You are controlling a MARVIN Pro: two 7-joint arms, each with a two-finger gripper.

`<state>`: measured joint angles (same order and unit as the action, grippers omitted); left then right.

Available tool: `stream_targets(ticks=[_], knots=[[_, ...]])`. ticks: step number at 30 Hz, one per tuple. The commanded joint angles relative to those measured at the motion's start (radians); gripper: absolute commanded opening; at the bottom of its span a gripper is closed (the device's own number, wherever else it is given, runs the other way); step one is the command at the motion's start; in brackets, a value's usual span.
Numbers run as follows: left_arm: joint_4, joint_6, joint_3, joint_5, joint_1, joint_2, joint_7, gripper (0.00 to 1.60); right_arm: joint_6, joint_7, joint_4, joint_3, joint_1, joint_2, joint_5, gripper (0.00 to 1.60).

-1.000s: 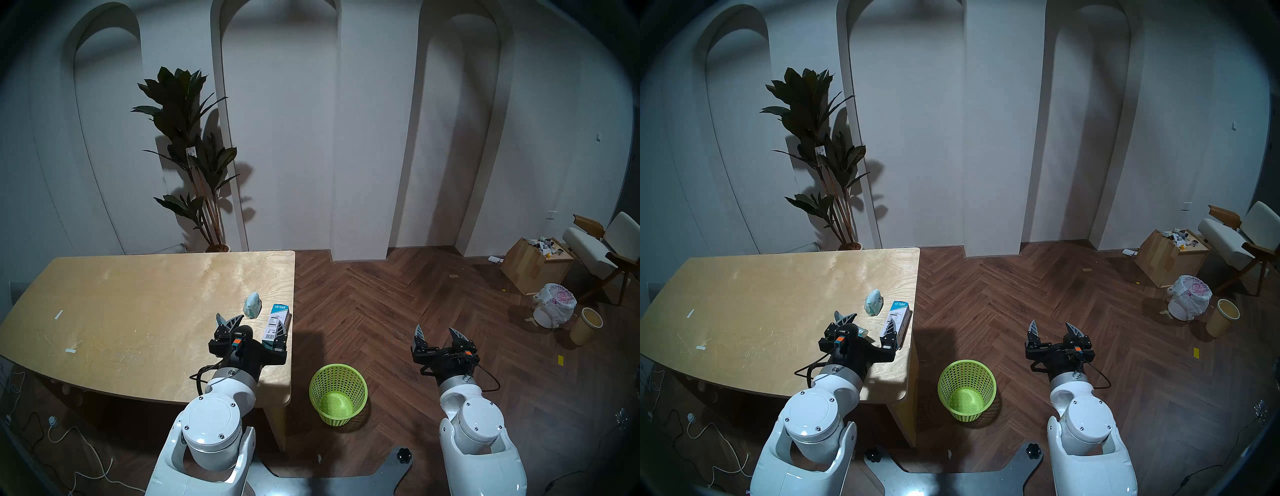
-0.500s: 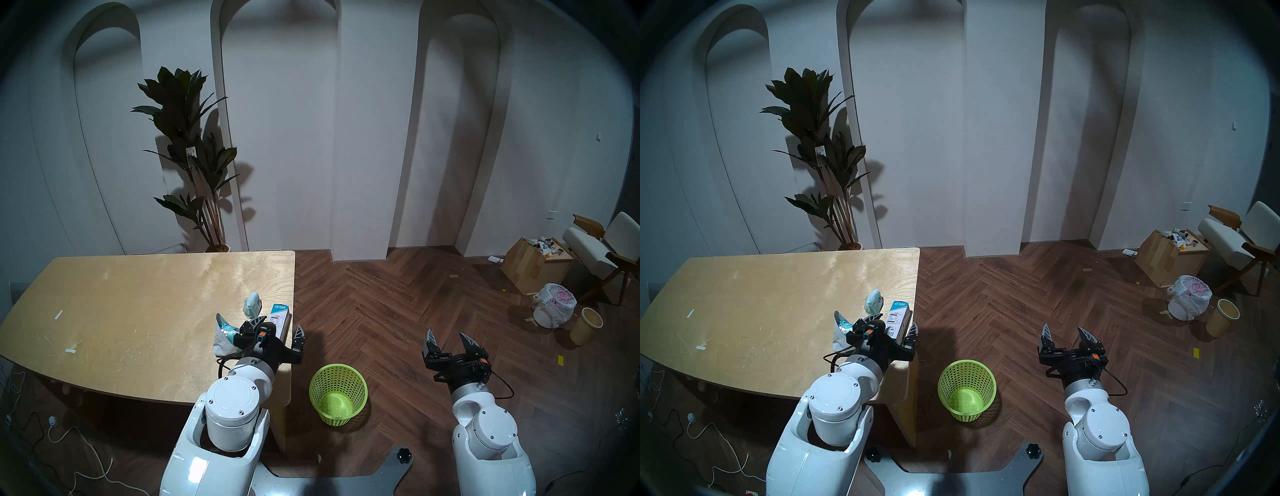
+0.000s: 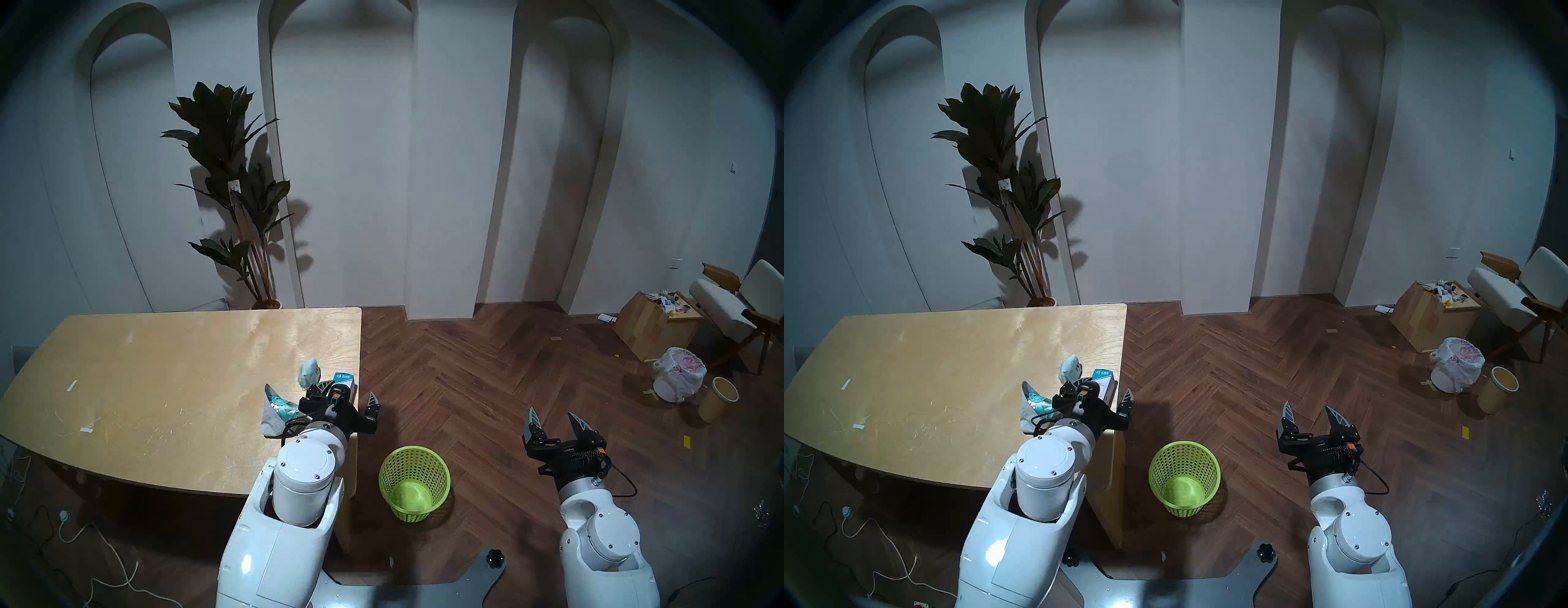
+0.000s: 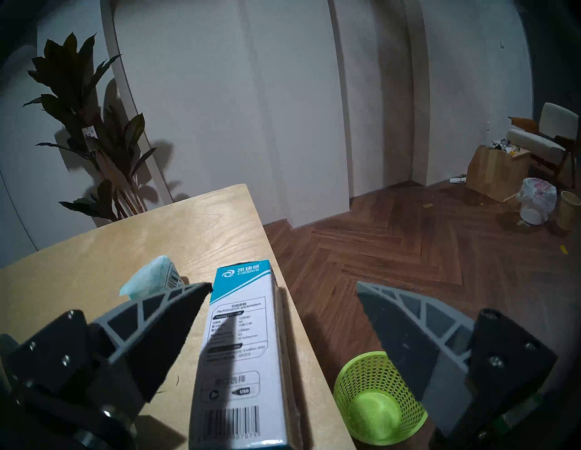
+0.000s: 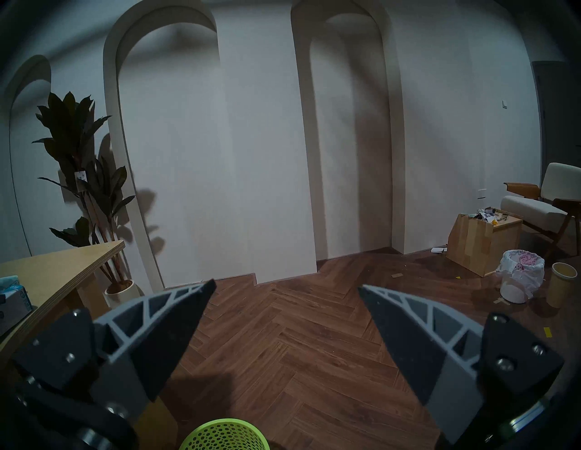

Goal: Put the trash into the trash bin on the ground

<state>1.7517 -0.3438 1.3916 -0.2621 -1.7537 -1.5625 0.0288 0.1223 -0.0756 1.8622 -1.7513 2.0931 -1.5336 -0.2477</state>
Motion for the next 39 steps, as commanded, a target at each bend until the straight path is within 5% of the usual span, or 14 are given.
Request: stream_targets(ticks=[1, 16, 39], knots=[[-0.034, -0.018, -0.017, -0.037, 0.091, -0.012, -0.071, 1.60, 0.033, -0.014, 0.029, -0.005, 0.000, -0.009, -0.025, 1.60], [-0.086, -0.114, -0.025, 0.002, 0.132, -0.021, -0.181, 1.60, 0.029, -0.018, 0.046, -0.011, -0.005, -0.021, -0.044, 1.60], [-0.141, -0.190, -0.034, 0.050, 0.156, -0.025, -0.181, 1.52, -0.012, 0.019, 0.055, -0.009, -0.014, -0.026, -0.043, 1.60]])
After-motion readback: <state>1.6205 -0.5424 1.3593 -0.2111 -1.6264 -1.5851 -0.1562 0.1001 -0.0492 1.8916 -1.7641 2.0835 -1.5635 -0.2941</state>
